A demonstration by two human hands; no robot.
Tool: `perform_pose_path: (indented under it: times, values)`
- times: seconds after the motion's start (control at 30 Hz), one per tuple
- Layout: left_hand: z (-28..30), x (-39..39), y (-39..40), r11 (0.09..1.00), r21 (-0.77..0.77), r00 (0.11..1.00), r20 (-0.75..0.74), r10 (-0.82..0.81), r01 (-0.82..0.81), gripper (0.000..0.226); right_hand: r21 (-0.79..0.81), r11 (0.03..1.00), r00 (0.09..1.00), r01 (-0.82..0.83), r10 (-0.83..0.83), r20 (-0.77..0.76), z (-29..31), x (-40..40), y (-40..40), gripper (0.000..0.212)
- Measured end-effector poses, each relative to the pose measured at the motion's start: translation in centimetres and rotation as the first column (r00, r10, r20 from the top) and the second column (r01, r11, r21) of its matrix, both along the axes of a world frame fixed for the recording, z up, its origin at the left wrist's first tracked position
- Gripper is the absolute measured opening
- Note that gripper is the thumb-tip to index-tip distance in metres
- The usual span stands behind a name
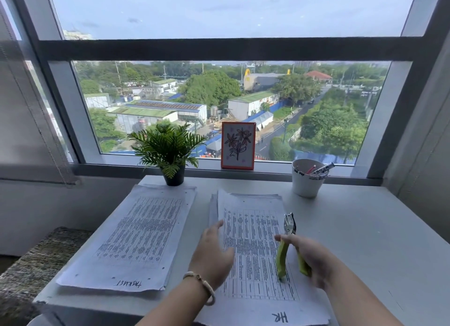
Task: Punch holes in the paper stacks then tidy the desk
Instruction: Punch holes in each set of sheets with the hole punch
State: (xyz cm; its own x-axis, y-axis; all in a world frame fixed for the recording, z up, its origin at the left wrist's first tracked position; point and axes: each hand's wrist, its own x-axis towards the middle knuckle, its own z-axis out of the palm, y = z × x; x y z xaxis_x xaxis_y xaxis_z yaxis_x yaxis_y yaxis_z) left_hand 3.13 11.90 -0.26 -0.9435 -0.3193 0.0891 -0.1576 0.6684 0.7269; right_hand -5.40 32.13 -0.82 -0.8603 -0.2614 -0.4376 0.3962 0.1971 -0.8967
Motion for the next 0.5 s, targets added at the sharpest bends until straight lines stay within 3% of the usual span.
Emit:
perform_pose_path:
  times: [0.1, 0.17, 0.27, 0.4, 0.43, 0.5]
  values:
    - [0.1, -0.8, -1.0, 0.94, 0.328, 0.995, -0.007, 0.101, -0.094, 0.068, -0.013, 1.0, 1.0, -0.008, 0.007, -0.008, -0.1, -0.2, 0.2, 0.024]
    - [0.0, -1.4, -1.9, 0.873, 0.454, 0.984, 0.068, 0.167, -0.179, 0.068, -0.015, 1.0, 1.0, 0.001, -0.001, 0.002, 0.2, 0.0, 0.2, 0.024]
    - [-0.2, -2.2, -3.1, 0.842, 0.504, 0.976, 0.183, 0.115, -0.194, 0.066, -0.063, 0.998, 1.0, 0.009, -0.008, 0.02, 0.4, 0.4, 0.2, 0.024]
    - [0.6, -3.1, -3.7, 0.787, 0.571, 0.961, 0.257, 0.101, -0.236, 0.097, -0.098, 0.995, 1.0, -0.003, 0.006, 0.025, 0.3, 0.3, 0.2, 0.021]
    - [0.7, -3.5, -3.9, 0.751, 0.612, 0.956, 0.281, 0.088, -0.249, 0.093, -0.101, 0.995, 0.999, -0.008, 0.012, 0.036, 0.2, 0.2, 0.2, 0.021]
    - [0.9, -3.8, -4.0, 0.562, 0.793, 0.941, 0.331, -0.073, -0.235, 0.057, -0.121, 0.993, 0.999, 0.0, 0.006, 0.054, 0.1, 0.0, 0.2, 0.021]
